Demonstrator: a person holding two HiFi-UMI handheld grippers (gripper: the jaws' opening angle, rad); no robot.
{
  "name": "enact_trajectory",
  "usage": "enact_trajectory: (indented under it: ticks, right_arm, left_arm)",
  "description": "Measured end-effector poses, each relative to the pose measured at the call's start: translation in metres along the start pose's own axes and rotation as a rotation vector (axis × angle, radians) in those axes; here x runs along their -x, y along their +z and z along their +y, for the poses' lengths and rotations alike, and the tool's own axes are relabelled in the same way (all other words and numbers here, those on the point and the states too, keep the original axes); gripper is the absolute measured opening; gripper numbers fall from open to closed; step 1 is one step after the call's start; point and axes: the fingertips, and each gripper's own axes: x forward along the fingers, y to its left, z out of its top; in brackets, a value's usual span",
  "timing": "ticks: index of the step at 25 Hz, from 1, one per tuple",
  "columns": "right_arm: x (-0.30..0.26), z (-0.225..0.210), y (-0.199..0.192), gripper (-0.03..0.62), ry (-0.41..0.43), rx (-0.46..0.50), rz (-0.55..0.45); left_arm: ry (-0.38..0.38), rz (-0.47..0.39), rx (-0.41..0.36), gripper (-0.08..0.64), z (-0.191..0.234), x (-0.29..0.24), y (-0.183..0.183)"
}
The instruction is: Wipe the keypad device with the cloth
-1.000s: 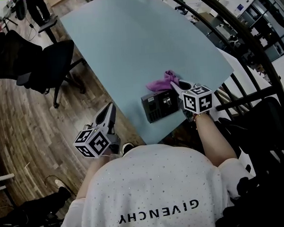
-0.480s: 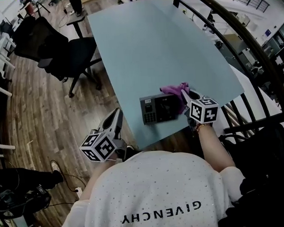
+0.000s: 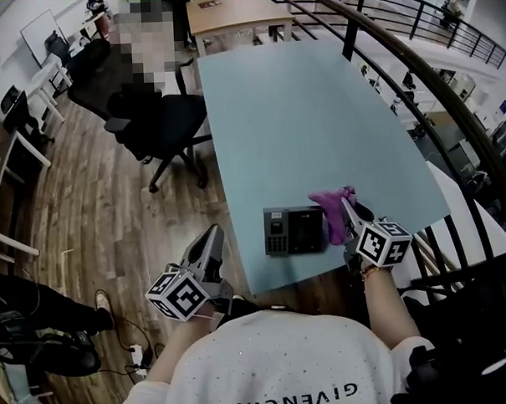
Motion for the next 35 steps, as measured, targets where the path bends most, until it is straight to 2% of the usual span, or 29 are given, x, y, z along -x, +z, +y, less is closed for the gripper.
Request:
enact_trajectory:
  ticks: [3, 7, 9, 13, 16, 19, 24, 29, 32, 35]
  right_arm:
    - [0.009, 0.008, 0.022, 0.026, -0.015, 0.034, -0.047]
    - [0.026, 0.007, 0.006, 0.026, -0.065, 0.095, -0.03]
    - [0.036, 0.009, 0.005, 0.026, -0.102, 0.094, -0.074]
    - [0.054, 0.036, 0.038, 0.026, -0.133, 0.141, -0.204]
    - [0.054, 0.073, 0.061, 0.026, -0.116, 0.192, -0.255]
    - [0.044, 0.119, 0.074, 0.026, -0.047, 0.2, -0.275]
    - [0.013, 0.189, 0.059, 0.026, 0.044, 0.239, -0.231]
    - [-0.032, 0.242, 0.021, 0.026, 0.128, 0.275, -0.126]
    - [-0.056, 0.258, -0.014, 0.026, 0.151, 0.285, -0.043]
    - [-0.077, 0.256, -0.053, 0.026, 0.139, 0.292, 0.042]
  left_arm:
    - [0.015, 0.036, -0.089, 0.0, -0.009, 0.003, 0.001]
    - [-0.051, 0.05, -0.078, 0.0, -0.017, 0.025, -0.008]
    - [-0.07, 0.043, -0.094, 0.0, -0.014, 0.036, -0.002]
    - [-0.081, 0.053, -0.121, 0.0, -0.002, 0.053, 0.012]
    - [-0.093, 0.061, -0.113, 0.0, 0.012, 0.07, 0.019]
    - [-0.107, 0.079, -0.095, 0.0, 0.022, 0.082, 0.021]
    - [-0.137, 0.063, -0.073, 0.0, 0.042, 0.099, 0.034]
    - [-0.127, 0.08, -0.069, 0.0, 0.067, 0.114, 0.038]
    - [-0.126, 0.091, -0.061, 0.0, 0.078, 0.12, 0.036]
    - [-0.126, 0.097, -0.055, 0.0, 0.087, 0.122, 0.035]
